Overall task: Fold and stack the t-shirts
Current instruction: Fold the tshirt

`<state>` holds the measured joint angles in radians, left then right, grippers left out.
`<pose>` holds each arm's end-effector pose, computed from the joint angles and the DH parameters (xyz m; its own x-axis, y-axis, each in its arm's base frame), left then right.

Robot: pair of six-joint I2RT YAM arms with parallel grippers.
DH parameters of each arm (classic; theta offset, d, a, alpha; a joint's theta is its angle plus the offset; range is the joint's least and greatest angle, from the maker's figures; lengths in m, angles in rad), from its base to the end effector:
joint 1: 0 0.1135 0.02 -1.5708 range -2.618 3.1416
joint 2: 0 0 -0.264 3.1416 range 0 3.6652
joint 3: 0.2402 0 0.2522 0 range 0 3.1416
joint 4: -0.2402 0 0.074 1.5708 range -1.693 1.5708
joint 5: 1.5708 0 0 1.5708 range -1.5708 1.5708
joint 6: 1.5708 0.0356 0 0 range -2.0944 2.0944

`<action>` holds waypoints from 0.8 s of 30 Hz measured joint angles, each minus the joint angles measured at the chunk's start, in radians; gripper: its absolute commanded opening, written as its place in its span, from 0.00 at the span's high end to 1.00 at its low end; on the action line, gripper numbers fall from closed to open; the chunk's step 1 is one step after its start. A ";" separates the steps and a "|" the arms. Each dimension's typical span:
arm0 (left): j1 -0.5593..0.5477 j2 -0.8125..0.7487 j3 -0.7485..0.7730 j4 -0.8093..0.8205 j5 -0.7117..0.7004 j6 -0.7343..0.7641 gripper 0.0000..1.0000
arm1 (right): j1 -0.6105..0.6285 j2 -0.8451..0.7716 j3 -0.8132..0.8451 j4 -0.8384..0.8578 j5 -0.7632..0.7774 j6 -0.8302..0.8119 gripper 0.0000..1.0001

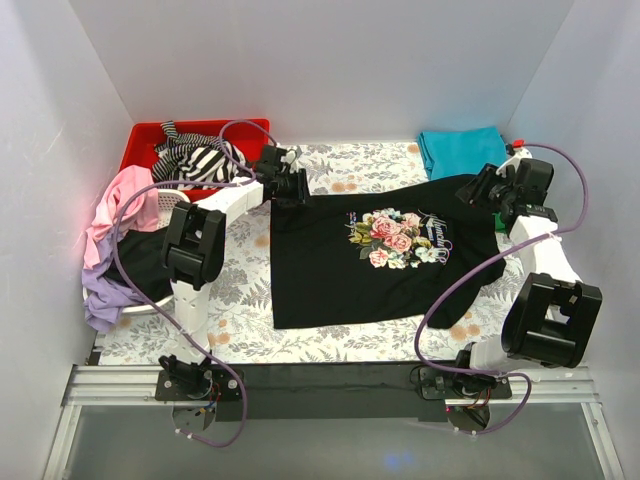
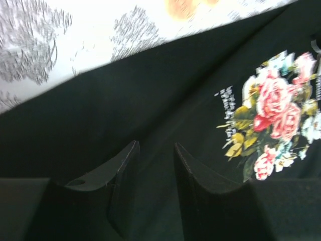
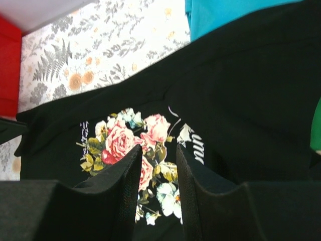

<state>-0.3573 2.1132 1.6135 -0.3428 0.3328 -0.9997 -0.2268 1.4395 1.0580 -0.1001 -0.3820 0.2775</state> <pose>0.4378 -0.1759 0.1946 -0.8274 -0.5398 -0.1547 -0.2994 0.6571 -0.6918 0.3245 -0.0613 0.2901 -0.4651 0.3682 -0.8050 0.0147 0.9125 0.4089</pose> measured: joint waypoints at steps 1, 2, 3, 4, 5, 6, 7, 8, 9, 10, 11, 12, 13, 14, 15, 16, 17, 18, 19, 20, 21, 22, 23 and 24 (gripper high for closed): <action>-0.001 0.010 0.000 -0.007 0.000 -0.002 0.67 | 0.000 0.000 -0.007 -0.008 -0.003 -0.001 0.60; -0.001 0.021 -0.001 -0.016 -0.007 -0.003 0.68 | 0.000 0.002 -0.010 -0.020 -0.007 -0.001 0.60; -0.002 0.030 -0.001 -0.027 -0.026 -0.003 0.68 | 0.000 0.005 -0.011 -0.028 -0.012 -0.001 0.60; -0.001 0.039 -0.002 -0.035 -0.049 -0.003 0.68 | 0.000 0.010 -0.012 -0.032 -0.019 -0.001 0.60; -0.001 0.048 -0.003 -0.043 -0.081 -0.003 0.68 | 0.000 0.016 -0.012 -0.032 -0.025 -0.001 0.60; -0.001 0.055 -0.003 -0.052 -0.117 0.000 0.67 | 0.000 0.024 -0.012 -0.033 -0.030 0.000 0.60; -0.001 0.061 -0.004 -0.058 -0.153 0.000 0.68 | 0.000 0.034 -0.012 -0.034 -0.034 0.000 0.60; -0.001 0.065 -0.002 -0.058 -0.174 0.003 0.67 | 0.000 0.042 -0.012 -0.036 -0.035 0.000 0.60; -0.001 0.065 0.000 -0.059 -0.213 0.009 0.67 | 0.000 0.051 -0.012 -0.040 -0.036 0.000 0.60; -0.003 0.066 0.005 -0.062 -0.243 0.017 0.67 | 0.000 0.060 -0.012 -0.045 -0.035 0.001 0.60; -0.005 0.066 0.010 -0.066 -0.272 0.025 0.68 | 0.000 0.068 -0.012 -0.049 -0.036 0.001 0.60; -0.006 0.068 0.013 -0.069 -0.294 0.032 0.67 | 0.000 0.077 -0.011 -0.057 -0.036 0.002 0.60; -0.008 0.070 0.017 -0.069 -0.320 0.038 0.67 | 0.000 0.090 -0.010 -0.064 -0.037 0.003 0.60; -0.010 0.071 0.019 -0.068 -0.346 0.043 0.67 | 0.000 0.105 -0.008 -0.072 -0.037 0.006 0.60; -0.011 0.071 0.019 -0.068 -0.365 0.047 0.67 | 0.000 0.121 -0.007 -0.078 -0.039 0.008 0.60; -0.012 0.071 0.019 -0.068 -0.377 0.053 0.67 | 0.000 0.134 -0.007 -0.085 -0.042 0.012 0.60; -0.012 0.071 0.019 -0.068 -0.383 0.055 0.67 | 0.000 0.145 -0.007 -0.092 -0.046 0.016 0.60; -0.012 0.071 0.019 -0.067 -0.387 0.055 0.67 | 0.000 0.153 -0.007 -0.094 -0.048 0.018 0.60; -0.012 0.069 0.016 -0.061 -0.388 0.055 0.67 | 0.000 0.163 -0.007 -0.098 -0.048 0.023 0.60; -0.011 0.065 0.008 -0.054 -0.387 0.055 0.67 | 0.002 0.170 -0.007 -0.101 -0.049 0.026 0.60; -0.011 0.061 0.000 -0.047 -0.386 0.055 0.67 | 0.006 0.179 -0.007 -0.106 -0.048 0.027 0.60; -0.011 0.056 -0.004 -0.046 -0.381 0.053 0.67 | 0.009 0.186 -0.007 -0.108 -0.046 0.027 0.60; -0.010 0.053 -0.005 -0.047 -0.373 0.053 0.67 | 0.011 0.192 -0.007 -0.109 -0.042 0.026 0.60; -0.010 0.050 -0.005 -0.046 -0.367 0.050 0.67 | 0.015 0.198 -0.007 -0.109 -0.035 0.026 0.60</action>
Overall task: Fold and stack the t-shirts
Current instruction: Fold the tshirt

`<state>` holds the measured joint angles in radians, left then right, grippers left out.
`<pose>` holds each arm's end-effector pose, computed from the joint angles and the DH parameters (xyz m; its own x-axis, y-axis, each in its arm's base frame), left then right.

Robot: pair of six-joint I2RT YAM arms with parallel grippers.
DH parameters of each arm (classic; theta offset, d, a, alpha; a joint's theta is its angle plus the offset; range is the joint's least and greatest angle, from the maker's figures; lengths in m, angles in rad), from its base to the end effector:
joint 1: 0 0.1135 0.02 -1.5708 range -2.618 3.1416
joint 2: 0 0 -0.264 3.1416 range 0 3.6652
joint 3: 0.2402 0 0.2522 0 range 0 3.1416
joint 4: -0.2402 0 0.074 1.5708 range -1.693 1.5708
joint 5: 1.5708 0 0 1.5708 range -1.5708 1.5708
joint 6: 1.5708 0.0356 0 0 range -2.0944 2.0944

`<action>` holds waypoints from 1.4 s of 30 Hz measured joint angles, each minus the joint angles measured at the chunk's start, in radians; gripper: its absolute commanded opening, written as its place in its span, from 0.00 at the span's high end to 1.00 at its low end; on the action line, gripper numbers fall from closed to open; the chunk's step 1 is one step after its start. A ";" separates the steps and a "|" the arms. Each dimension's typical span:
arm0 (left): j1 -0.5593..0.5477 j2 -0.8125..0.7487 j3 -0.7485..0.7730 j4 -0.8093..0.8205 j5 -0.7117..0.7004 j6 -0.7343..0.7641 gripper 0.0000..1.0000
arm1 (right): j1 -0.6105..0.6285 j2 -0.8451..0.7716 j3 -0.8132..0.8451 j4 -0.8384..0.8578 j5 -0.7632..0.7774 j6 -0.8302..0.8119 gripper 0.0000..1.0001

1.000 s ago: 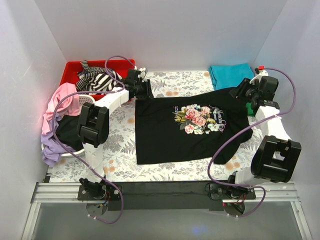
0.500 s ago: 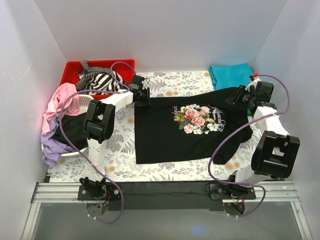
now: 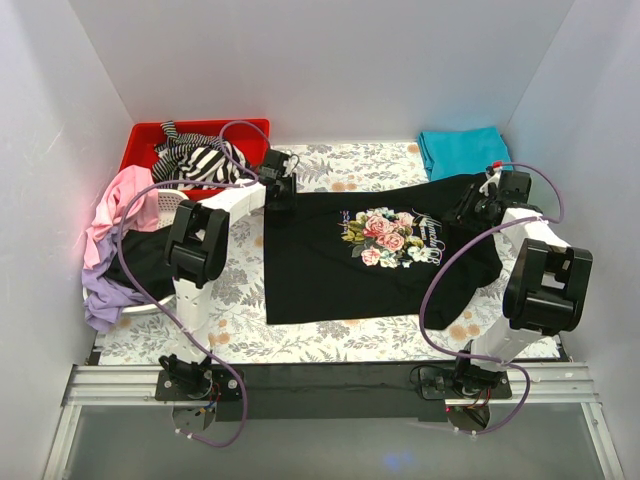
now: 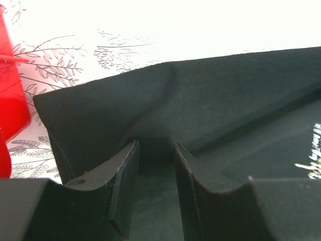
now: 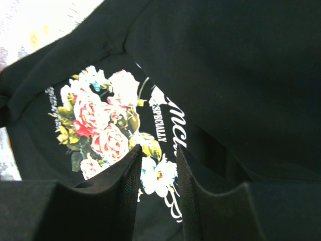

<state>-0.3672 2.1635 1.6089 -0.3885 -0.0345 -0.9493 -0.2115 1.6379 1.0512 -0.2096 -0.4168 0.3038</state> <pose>0.4407 -0.1682 0.1658 -0.7162 -0.5951 -0.3646 -0.4163 0.7836 -0.4612 0.3447 -0.0593 0.2151 -0.6922 0.4284 -0.5808 0.1281 0.8649 0.4853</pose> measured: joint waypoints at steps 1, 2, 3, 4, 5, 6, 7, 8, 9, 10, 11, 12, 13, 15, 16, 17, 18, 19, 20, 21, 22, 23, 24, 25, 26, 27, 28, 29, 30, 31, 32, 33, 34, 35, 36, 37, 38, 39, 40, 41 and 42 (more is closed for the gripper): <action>0.001 -0.003 0.000 0.000 0.011 -0.002 0.67 | 0.005 0.005 0.000 -0.001 0.008 0.000 0.60; 0.003 -0.010 0.000 0.000 0.027 -0.006 0.67 | 0.008 0.008 0.000 -0.003 0.018 0.000 0.59; 0.004 -0.014 0.000 -0.001 0.042 -0.009 0.67 | 0.011 0.009 0.000 -0.006 0.025 0.000 0.59; 0.005 -0.024 0.000 0.000 0.072 -0.013 0.67 | 0.014 0.009 0.000 -0.007 0.034 0.001 0.59; 0.005 -0.033 0.000 0.000 0.092 -0.016 0.66 | 0.018 0.009 0.000 -0.006 0.043 0.004 0.59; 0.006 -0.049 0.000 0.000 0.137 -0.018 0.66 | 0.021 0.009 0.000 -0.006 0.057 0.006 0.58; 0.008 -0.061 0.000 0.002 0.167 -0.022 0.66 | 0.023 0.009 0.000 -0.007 0.068 0.007 0.58; 0.009 -0.075 0.002 0.005 0.210 -0.030 0.66 | 0.024 0.009 0.000 -0.007 0.084 0.009 0.57; 0.010 -0.085 0.007 0.009 0.264 -0.039 0.66 | 0.026 0.009 0.000 -0.007 0.102 0.012 0.55; 0.011 -0.092 0.014 0.021 0.327 -0.050 0.66 | 0.029 0.009 0.000 -0.007 0.121 0.014 0.54; 0.011 -0.093 0.021 0.037 0.386 -0.066 0.66 | 0.031 0.009 0.000 -0.007 0.135 0.015 0.52; 0.009 -0.093 0.026 0.056 0.441 -0.083 0.65 | 0.033 0.010 0.000 -0.006 0.156 0.016 0.50; 0.004 -0.093 0.028 0.073 0.491 -0.099 0.65 | 0.034 0.011 0.000 -0.005 0.170 0.018 0.48; -0.012 -0.085 0.037 0.089 0.563 -0.126 0.65 | 0.037 0.021 0.000 -0.001 0.195 0.023 0.46; -0.026 -0.077 0.049 0.095 0.589 -0.134 0.65 | 0.039 0.026 0.000 0.002 0.210 0.026 0.45; -0.042 -0.064 0.062 0.104 0.609 -0.143 0.65 | 0.041 0.033 -0.001 0.008 0.220 0.028 0.44; -0.062 -0.055 0.071 0.112 0.626 -0.150 0.65 | 0.043 0.039 -0.002 0.018 0.233 0.031 0.44; -0.077 -0.047 0.075 0.114 0.634 -0.154 0.65 | 0.044 0.044 -0.002 0.026 0.240 0.032 0.43; -0.097 -0.041 0.077 0.116 0.647 -0.159 0.65 | 0.045 0.051 -0.002 0.039 0.252 0.034 0.43; -0.113 -0.036 0.077 0.117 0.655 -0.164 0.65 | 0.045 0.060 -0.002 0.054 0.259 0.035 0.43; -0.130 -0.032 0.077 0.118 0.663 -0.167 0.65 | 0.047 0.069 -0.002 0.068 0.262 0.038 0.44; -0.146 -0.028 0.077 0.120 0.671 -0.171 0.65 | 0.049 0.077 -0.002 0.084 0.265 0.040 0.45; -0.159 -0.025 0.077 0.120 0.676 -0.173 0.65 | 0.050 0.085 -0.002 0.101 0.266 0.042 0.49; -0.167 -0.024 0.077 0.119 0.681 -0.174 0.65 | 0.051 0.092 -0.002 0.113 0.266 0.045 0.51; -0.171 -0.023 0.077 0.118 0.683 -0.175 0.65 | 0.053 0.098 -0.002 0.123 0.269 0.048 0.57; -0.172 -0.023 0.077 0.120 0.683 -0.175 0.65 | 0.055 0.103 -0.002 0.129 0.274 0.049 0.74; -0.170 -0.023 0.077 0.121 0.682 -0.174 0.65 | 0.056 0.108 -0.001 0.135 0.278 0.046 0.79; -0.166 -0.023 0.077 0.121 0.681 -0.174 0.65 | 0.057 0.114 0.000 0.142 0.281 0.053 0.85; -0.163 -0.023 0.077 0.119 0.679 -0.174 0.65 | 0.058 0.120 0.001 0.151 0.284 0.056 0.96; -0.159 -0.023 0.077 0.118 0.678 -0.174 0.65 | 0.059 0.124 0.002 0.158 0.286 0.056 0.99; -0.158 -0.023 0.077 0.119 0.678 -0.174 0.65 | 0.060 0.127 0.006 0.162 0.288 0.059 0.99; -0.155 -0.023 0.077 0.119 0.678 -0.174 0.65 | 0.061 0.129 0.010 0.164 0.286 0.061 0.99; -0.152 -0.023 0.077 0.119 0.677 -0.174 0.65 | 0.061 0.130 0.014 0.165 0.284 0.061 0.99; -0.150 -0.022 0.077 0.119 0.677 -0.174 0.65 | 0.062 0.130 0.019 0.168 0.278 0.061 0.99; -0.148 -0.020 0.077 0.119 0.677 -0.174 0.65 | 0.062 0.127 0.022 0.176 0.270 0.061 0.99; -0.148 -0.017 0.077 0.120 0.677 -0.174 0.65 | 0.063 0.122 0.023 0.183 0.259 0.061 0.99; -0.148 -0.013 0.077 0.120 0.677 -0.174 0.65 | 0.063 0.114 0.023 0.185 0.248 0.062 0.99; -0.148 -0.006 0.077 0.120 0.677 -0.174 0.65 | 0.064 0.105 0.023 0.185 0.238 0.063 0.99; -0.148 0.000 0.077 0.119 0.678 -0.174 0.65 | 0.064 0.090 0.023 0.185 0.227 0.065 0.99; -0.148 0.007 0.077 0.120 0.678 -0.174 0.65 | 0.066 0.071 0.023 0.185 0.216 0.068 0.99; -0.148 0.015 0.077 0.118 0.678 -0.174 0.65 | 0.068 0.055 0.023 0.184 0.206 0.070 0.99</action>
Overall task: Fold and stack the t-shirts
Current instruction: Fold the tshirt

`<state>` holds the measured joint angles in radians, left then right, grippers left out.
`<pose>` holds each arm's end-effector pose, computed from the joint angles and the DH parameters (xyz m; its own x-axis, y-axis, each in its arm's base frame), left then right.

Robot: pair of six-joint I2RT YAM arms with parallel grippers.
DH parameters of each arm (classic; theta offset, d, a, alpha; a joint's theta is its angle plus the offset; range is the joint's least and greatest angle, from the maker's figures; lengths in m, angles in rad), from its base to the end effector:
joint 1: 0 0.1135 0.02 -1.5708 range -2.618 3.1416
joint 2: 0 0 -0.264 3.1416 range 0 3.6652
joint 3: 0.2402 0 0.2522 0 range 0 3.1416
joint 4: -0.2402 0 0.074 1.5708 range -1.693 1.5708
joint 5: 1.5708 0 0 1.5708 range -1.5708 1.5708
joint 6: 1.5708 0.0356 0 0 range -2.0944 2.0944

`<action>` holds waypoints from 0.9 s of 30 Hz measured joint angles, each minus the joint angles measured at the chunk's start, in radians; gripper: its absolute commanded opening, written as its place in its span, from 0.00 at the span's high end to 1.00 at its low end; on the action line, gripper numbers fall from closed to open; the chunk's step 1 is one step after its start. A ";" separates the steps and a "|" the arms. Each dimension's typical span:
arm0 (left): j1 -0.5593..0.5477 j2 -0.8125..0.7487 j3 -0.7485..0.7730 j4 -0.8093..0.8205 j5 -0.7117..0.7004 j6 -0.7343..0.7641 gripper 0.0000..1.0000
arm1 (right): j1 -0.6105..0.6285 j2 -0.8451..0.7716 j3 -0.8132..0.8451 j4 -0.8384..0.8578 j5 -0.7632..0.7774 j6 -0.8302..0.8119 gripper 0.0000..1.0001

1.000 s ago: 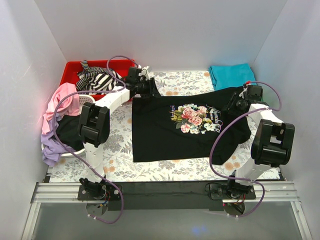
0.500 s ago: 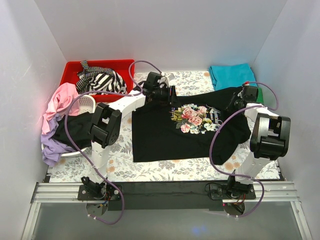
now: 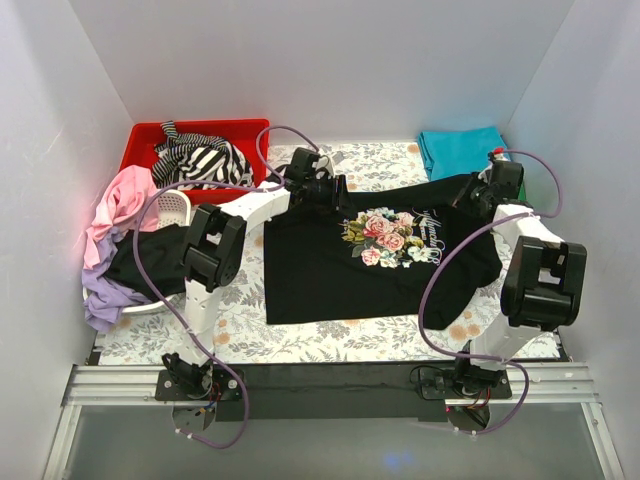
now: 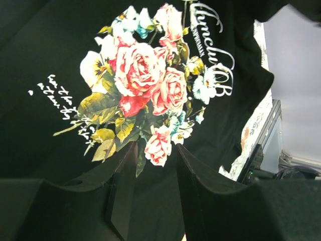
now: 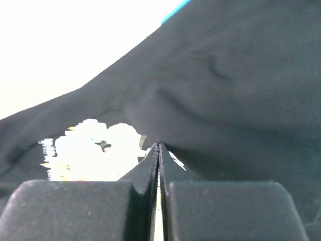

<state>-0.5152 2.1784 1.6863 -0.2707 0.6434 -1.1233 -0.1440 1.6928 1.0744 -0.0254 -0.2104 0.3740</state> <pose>0.4150 -0.2595 0.1966 -0.9558 -0.2877 0.0609 -0.2082 0.5157 -0.8311 0.3707 -0.0462 0.2171 -0.5621 0.4425 -0.6987 0.1938 0.8918 0.4089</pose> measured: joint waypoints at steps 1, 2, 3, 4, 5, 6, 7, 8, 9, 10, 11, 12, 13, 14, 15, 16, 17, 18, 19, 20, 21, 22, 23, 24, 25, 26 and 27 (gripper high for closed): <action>0.000 0.007 0.000 0.000 0.001 0.000 0.65 | 0.001 -0.020 0.002 -0.002 -0.010 0.005 0.99; 0.000 0.014 0.000 0.000 0.003 0.000 0.65 | 0.002 -0.040 0.006 -0.003 -0.021 0.011 0.99; 0.000 0.020 0.000 -0.003 0.006 0.000 0.65 | 0.002 -0.058 0.014 -0.006 -0.032 0.016 0.99; 0.000 0.025 0.002 -0.005 0.008 0.000 0.65 | 0.003 -0.075 0.023 -0.013 -0.040 0.019 0.99; 0.000 0.031 0.003 -0.007 0.013 -0.001 0.65 | 0.004 -0.090 0.031 -0.024 -0.048 0.023 0.99; 0.000 0.037 0.006 -0.009 0.019 -0.001 0.65 | 0.005 -0.105 0.037 -0.032 -0.056 0.028 0.99; 0.000 0.044 0.012 -0.009 0.024 -0.002 0.65 | 0.005 -0.119 0.039 -0.040 -0.064 0.036 0.99; 0.000 0.053 0.018 -0.009 0.030 -0.003 0.65 | 0.005 -0.132 0.039 -0.050 -0.075 0.042 0.99; 0.000 0.061 0.023 -0.008 0.035 -0.004 0.65 | 0.005 -0.142 0.039 -0.060 -0.083 0.046 0.99; 0.000 0.068 0.025 -0.007 0.039 -0.005 0.65 | 0.006 -0.150 0.039 -0.070 -0.085 0.048 0.96; 0.000 0.074 0.025 -0.008 0.043 -0.007 0.65 | 0.007 -0.156 0.039 -0.080 -0.086 0.051 0.73; 0.000 0.078 0.025 -0.011 0.047 -0.008 0.65 | 0.007 -0.159 0.038 -0.087 -0.086 0.061 0.66; -0.001 0.082 0.025 -0.013 0.050 -0.010 0.65 | 0.007 -0.161 0.035 -0.089 -0.085 0.059 0.62; -0.001 0.084 0.025 -0.013 0.053 -0.011 0.65 | 0.008 -0.160 0.032 -0.092 -0.086 0.056 0.55; -0.001 0.085 0.025 -0.013 0.054 -0.011 0.65 | 0.010 -0.156 0.027 -0.095 -0.084 0.057 0.54; -0.001 0.085 0.025 -0.014 0.055 -0.012 0.65 | 0.014 -0.151 0.025 -0.099 -0.082 0.050 0.53; -0.001 0.085 0.025 -0.013 0.057 -0.011 0.65 | 0.017 -0.140 0.023 -0.101 -0.079 0.045 0.52; -0.001 0.085 0.026 -0.013 0.059 -0.011 0.65 | 0.020 -0.126 0.023 -0.101 -0.075 0.041 0.51; -0.001 0.085 0.026 -0.013 0.060 -0.011 0.65 | 0.025 -0.110 0.023 -0.101 -0.072 0.038 0.51; -0.002 0.085 0.026 -0.013 0.060 -0.011 0.65 | 0.031 -0.097 0.023 -0.103 -0.067 0.035 0.51; -0.002 0.085 0.026 -0.014 0.061 -0.011 0.65 | 0.039 -0.079 0.024 -0.103 -0.060 0.033 0.50; -0.002 0.085 0.026 -0.013 0.060 -0.011 0.65 | 0.050 -0.060 0.025 -0.105 -0.053 0.031 0.50; -0.002 0.085 0.026 -0.013 0.060 -0.011 0.65 | 0.060 -0.043 0.026 -0.109 -0.043 0.030 0.50; -0.002 0.085 0.026 -0.014 0.060 -0.011 0.65 | 0.071 -0.028 0.029 -0.116 -0.033 0.030 0.50; -0.002 0.085 0.026 -0.014 0.060 -0.011 0.65 | 0.083 -0.016 0.031 -0.122 -0.023 0.030 0.50; -0.002 0.085 0.026 -0.016 0.060 -0.011 0.65 | 0.093 -0.006 0.032 -0.127 -0.011 0.031 0.50; -0.002 0.085 0.026 -0.018 0.060 -0.010 0.65 | 0.103 0.000 0.033 -0.132 0.001 0.034 0.50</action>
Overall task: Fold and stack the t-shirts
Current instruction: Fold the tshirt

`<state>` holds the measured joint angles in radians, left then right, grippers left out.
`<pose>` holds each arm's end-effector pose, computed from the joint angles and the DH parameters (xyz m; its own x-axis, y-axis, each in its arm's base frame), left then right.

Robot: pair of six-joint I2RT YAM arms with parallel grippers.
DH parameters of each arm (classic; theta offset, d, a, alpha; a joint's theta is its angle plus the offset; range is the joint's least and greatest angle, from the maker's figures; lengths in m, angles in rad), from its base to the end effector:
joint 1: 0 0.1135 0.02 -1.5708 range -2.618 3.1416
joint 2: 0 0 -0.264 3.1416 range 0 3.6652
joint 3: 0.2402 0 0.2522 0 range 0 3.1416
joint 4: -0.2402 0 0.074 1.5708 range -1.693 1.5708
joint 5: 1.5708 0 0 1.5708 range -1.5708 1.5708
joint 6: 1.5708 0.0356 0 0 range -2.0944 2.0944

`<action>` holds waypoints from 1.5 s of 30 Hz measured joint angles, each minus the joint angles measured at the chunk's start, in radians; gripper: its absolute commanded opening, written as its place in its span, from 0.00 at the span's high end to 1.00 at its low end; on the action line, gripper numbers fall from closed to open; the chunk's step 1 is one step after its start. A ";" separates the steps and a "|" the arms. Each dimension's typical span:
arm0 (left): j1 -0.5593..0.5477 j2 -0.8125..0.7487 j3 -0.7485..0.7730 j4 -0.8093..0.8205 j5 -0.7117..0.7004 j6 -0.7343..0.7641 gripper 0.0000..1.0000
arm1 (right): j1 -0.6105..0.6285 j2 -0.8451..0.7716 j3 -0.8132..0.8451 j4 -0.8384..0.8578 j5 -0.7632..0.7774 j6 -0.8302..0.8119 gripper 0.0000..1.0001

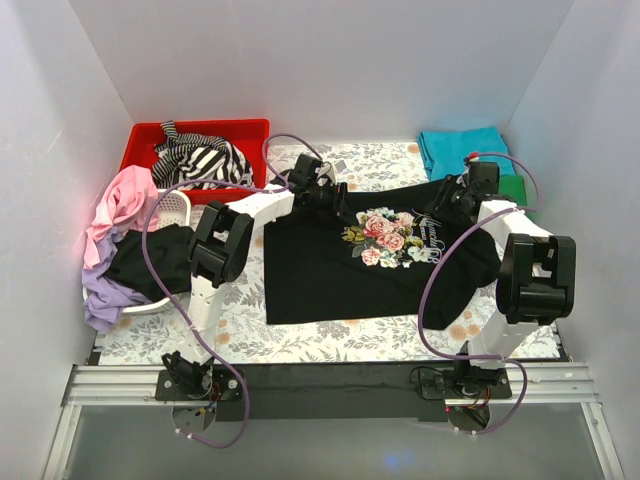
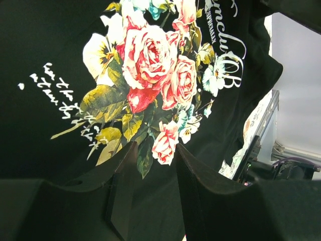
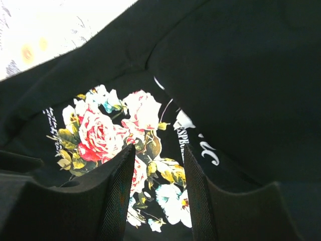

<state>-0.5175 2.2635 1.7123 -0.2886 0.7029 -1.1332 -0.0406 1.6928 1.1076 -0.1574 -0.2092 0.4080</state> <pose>0.4199 -0.2655 0.1642 -0.9558 -0.2511 0.1530 -0.2672 0.5241 -0.8087 0.3696 -0.0076 0.2167 -0.6651 0.4155 -0.6205 0.1642 0.8920 0.4212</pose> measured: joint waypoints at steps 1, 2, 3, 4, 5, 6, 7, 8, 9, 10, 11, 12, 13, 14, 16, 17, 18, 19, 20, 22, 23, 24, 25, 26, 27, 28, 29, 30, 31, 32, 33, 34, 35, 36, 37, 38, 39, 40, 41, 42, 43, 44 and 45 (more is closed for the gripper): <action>0.000 0.000 0.000 -0.002 -0.001 0.001 0.65 | 0.009 0.005 0.001 -0.003 0.010 0.001 0.50; 0.000 0.000 0.000 -0.005 -0.003 0.003 0.65 | 0.018 0.010 0.003 -0.005 0.022 0.005 0.49; 0.000 0.000 0.002 -0.008 -0.005 0.004 0.65 | 0.026 0.015 0.005 -0.005 0.032 0.007 0.49; 0.000 0.000 0.004 -0.012 -0.007 0.006 0.65 | 0.032 0.018 0.007 -0.005 0.045 0.008 0.49; 0.000 0.000 0.005 -0.015 -0.008 0.009 0.65 | 0.038 0.021 0.009 -0.005 0.059 0.008 0.48; 0.000 0.000 0.005 -0.018 -0.009 0.010 0.65 | 0.043 0.024 0.011 -0.004 0.075 0.009 0.48; 0.000 0.000 0.005 -0.020 -0.012 0.013 0.65 | 0.051 0.029 0.013 -0.004 0.100 0.010 0.48; 0.000 0.000 0.005 -0.024 -0.014 0.014 0.65 | 0.058 0.034 0.016 -0.003 0.124 0.010 0.47; 0.000 0.000 0.005 -0.026 -0.015 0.016 0.65 | 0.064 0.039 0.018 -0.001 0.148 0.011 0.47; 0.000 0.000 0.005 -0.028 -0.016 0.018 0.65 | 0.071 0.045 0.020 -0.001 0.169 0.013 0.47; 0.000 0.000 0.005 -0.030 -0.019 0.019 0.65 | 0.077 0.051 0.022 -0.001 0.193 0.013 0.46; 0.000 0.000 0.005 -0.032 -0.021 0.021 0.65 | 0.083 0.057 0.023 0.000 0.214 0.014 0.46; 0.000 0.000 0.005 -0.035 -0.023 0.023 0.65 | 0.087 0.062 0.023 0.000 0.230 0.014 0.45; 0.000 0.000 0.005 -0.037 -0.025 0.025 0.65 | 0.092 0.066 0.023 0.000 0.250 0.015 0.45; 0.000 0.000 0.005 -0.043 -0.030 0.029 0.65 | 0.101 0.076 0.025 0.002 0.285 0.014 0.44; 0.000 0.000 0.005 -0.046 -0.032 0.030 0.65 | 0.105 0.082 0.028 0.002 0.303 0.013 0.44; 0.000 0.001 0.005 -0.048 -0.034 0.032 0.65 | 0.108 0.089 0.032 0.005 0.320 0.013 0.44; 0.000 0.001 0.006 -0.050 -0.034 0.034 0.65 | 0.109 0.097 0.037 0.007 0.338 0.012 0.44; 0.000 0.002 0.006 -0.051 -0.035 0.035 0.65 | 0.110 0.104 0.042 0.010 0.353 0.011 0.45; 0.000 0.002 0.006 -0.056 -0.039 0.037 0.65 | 0.111 0.121 0.050 0.027 0.383 0.009 0.51; 0.000 0.002 0.006 -0.057 -0.041 0.039 0.65 | 0.111 0.130 0.053 0.036 0.395 0.008 0.61; 0.000 0.002 0.006 -0.060 -0.043 0.041 0.65 | 0.111 0.138 0.056 0.044 0.403 0.004 0.65; 0.000 0.002 0.006 -0.063 -0.046 0.044 0.65 | 0.111 0.144 0.058 0.053 0.410 0.005 0.72; 0.000 0.002 0.008 -0.067 -0.048 0.045 0.65 | 0.111 0.150 0.061 0.059 0.416 0.003 0.89; 0.000 0.003 0.011 -0.072 -0.050 0.048 0.65 | 0.111 0.153 0.064 0.064 0.418 -0.003 0.96; 0.000 0.005 0.016 -0.076 -0.052 0.051 0.65 | 0.111 0.155 0.066 0.070 0.419 0.000 0.99; 0.000 0.005 0.019 -0.079 -0.054 0.053 0.65 | 0.111 0.156 0.069 0.074 0.417 0.002 0.99; 0.000 0.005 0.022 -0.081 -0.057 0.056 0.65 | 0.111 0.156 0.073 0.081 0.412 0.003 0.99; 0.000 0.005 0.024 -0.082 -0.060 0.058 0.65 | 0.111 0.156 0.077 0.084 0.404 0.002 0.99; 0.000 0.005 0.025 -0.085 -0.063 0.060 0.65 | 0.111 0.155 0.080 0.090 0.394 0.002 0.99; 0.000 0.005 0.025 -0.086 -0.066 0.063 0.65 | 0.111 0.154 0.082 0.096 0.382 0.003 0.99; 0.000 0.005 0.025 -0.089 -0.068 0.064 0.65 | 0.111 0.149 0.082 0.100 0.367 0.003 0.99; 0.000 0.005 0.025 -0.093 -0.069 0.066 0.65 | 0.111 0.142 0.082 0.100 0.351 0.003 0.99; 0.000 0.005 0.025 -0.096 -0.070 0.068 0.65 | 0.111 0.132 0.082 0.099 0.337 0.005 0.99; 0.000 0.005 0.026 -0.097 -0.071 0.068 0.65 | 0.111 0.116 0.082 0.099 0.325 0.005 0.99; 0.000 0.005 0.026 -0.100 -0.071 0.070 0.65 | 0.111 0.098 0.082 0.095 0.313 0.007 0.99; 0.000 0.005 0.026 -0.100 -0.071 0.071 0.65 | 0.111 0.081 0.082 0.089 0.306 0.008 0.99; 0.000 0.005 0.026 -0.100 -0.071 0.071 0.66 | 0.111 0.059 0.082 0.082 0.295 0.010 0.99; 0.000 0.005 0.027 -0.101 -0.070 0.071 0.65 | 0.111 0.039 0.084 0.074 0.283 0.013 0.99; 0.000 0.005 0.027 -0.101 -0.069 0.071 0.65 | 0.111 0.020 0.090 0.063 0.273 0.015 0.99; 0.000 0.005 0.027 -0.101 -0.068 0.071 0.65 | 0.111 0.003 0.095 0.053 0.262 0.019 0.99; 0.000 0.005 0.028 -0.101 -0.067 0.071 0.65 | 0.111 -0.013 0.095 0.047 0.251 0.024 0.99; 0.000 0.005 0.029 -0.102 -0.066 0.071 0.65 | 0.110 -0.027 0.095 0.037 0.239 0.031 0.99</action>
<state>-0.5175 2.2688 1.7409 -0.3908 0.6369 -1.0618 0.0692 1.6661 1.2030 -0.1200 0.0296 0.4385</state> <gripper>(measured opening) 0.347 0.019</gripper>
